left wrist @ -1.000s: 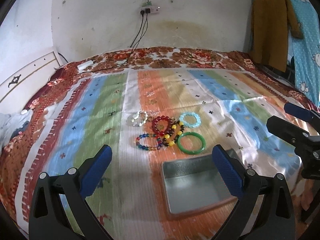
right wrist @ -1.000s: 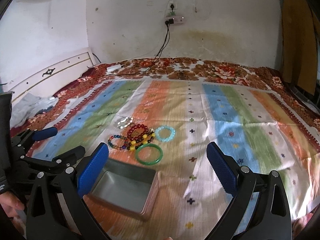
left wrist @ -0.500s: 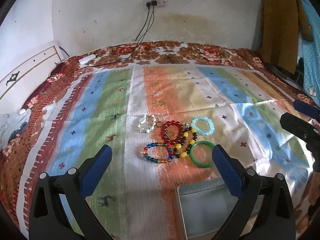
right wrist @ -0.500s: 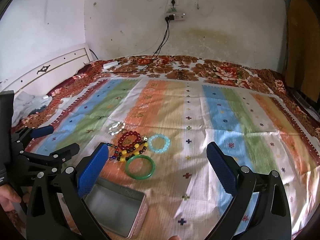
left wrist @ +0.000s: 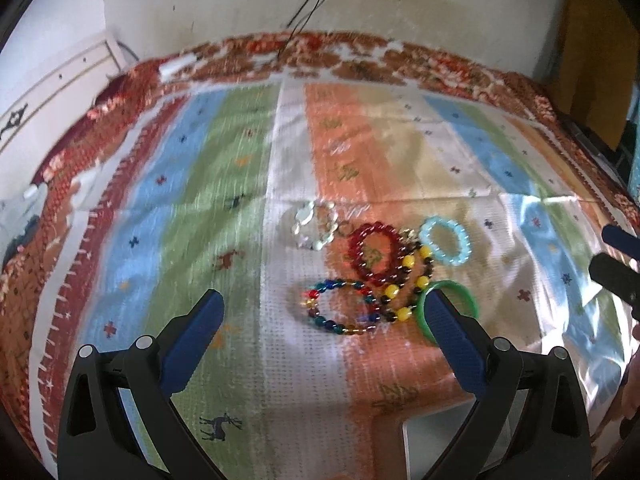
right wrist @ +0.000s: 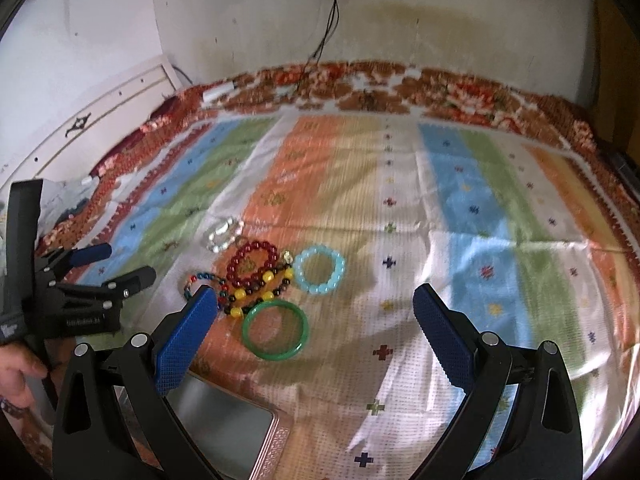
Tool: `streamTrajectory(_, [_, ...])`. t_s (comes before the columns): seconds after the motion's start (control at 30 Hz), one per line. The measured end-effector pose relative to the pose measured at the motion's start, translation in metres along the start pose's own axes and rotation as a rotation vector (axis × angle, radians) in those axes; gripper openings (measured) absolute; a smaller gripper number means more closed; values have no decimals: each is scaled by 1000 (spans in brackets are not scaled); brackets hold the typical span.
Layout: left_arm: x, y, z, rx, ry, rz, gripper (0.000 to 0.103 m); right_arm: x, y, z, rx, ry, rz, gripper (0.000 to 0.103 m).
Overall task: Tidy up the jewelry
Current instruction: 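Move the left tool toward the multicolour bracelet while the right tool approaches the green bangle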
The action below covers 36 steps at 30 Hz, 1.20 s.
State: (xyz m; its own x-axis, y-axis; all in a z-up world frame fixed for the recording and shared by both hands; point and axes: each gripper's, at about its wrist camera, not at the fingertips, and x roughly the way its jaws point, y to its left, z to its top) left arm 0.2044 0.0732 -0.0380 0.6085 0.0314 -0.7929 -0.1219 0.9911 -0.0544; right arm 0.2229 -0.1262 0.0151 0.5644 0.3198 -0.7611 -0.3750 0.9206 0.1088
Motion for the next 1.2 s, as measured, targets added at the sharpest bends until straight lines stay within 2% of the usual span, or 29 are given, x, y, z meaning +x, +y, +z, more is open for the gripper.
streamTrajectory(0.23, [34,13,6,-37,136,14,97,38,-7,0,15,157,14,99])
streamTrajectory(0.57, [69,19,9,-23,250,20,97,77,-7,-1,10,288,0,99])
streamTrajectory(0.67, [78,19,8,-23,279,14,87,85,-8,0,25,298,1,99])
streamTrajectory(0.8, [90,20,8,-25,312,17,80,92,-5,-1,17,316,16,98])
streamTrajectory(0.87, [94,20,8,-23,324,11,75,99,-4,-2,19,341,25,85])
streamTrajectory(1.0, [103,18,8,-16,349,3,63,114,-5,-7,12,386,13,78])
streamTrajectory(1.07, [106,16,7,-8,356,-3,55,120,-6,-9,12,404,15,69])
streamTrajectory(1.2, [110,13,8,14,353,-2,51,134,-3,-13,-1,443,21,60])
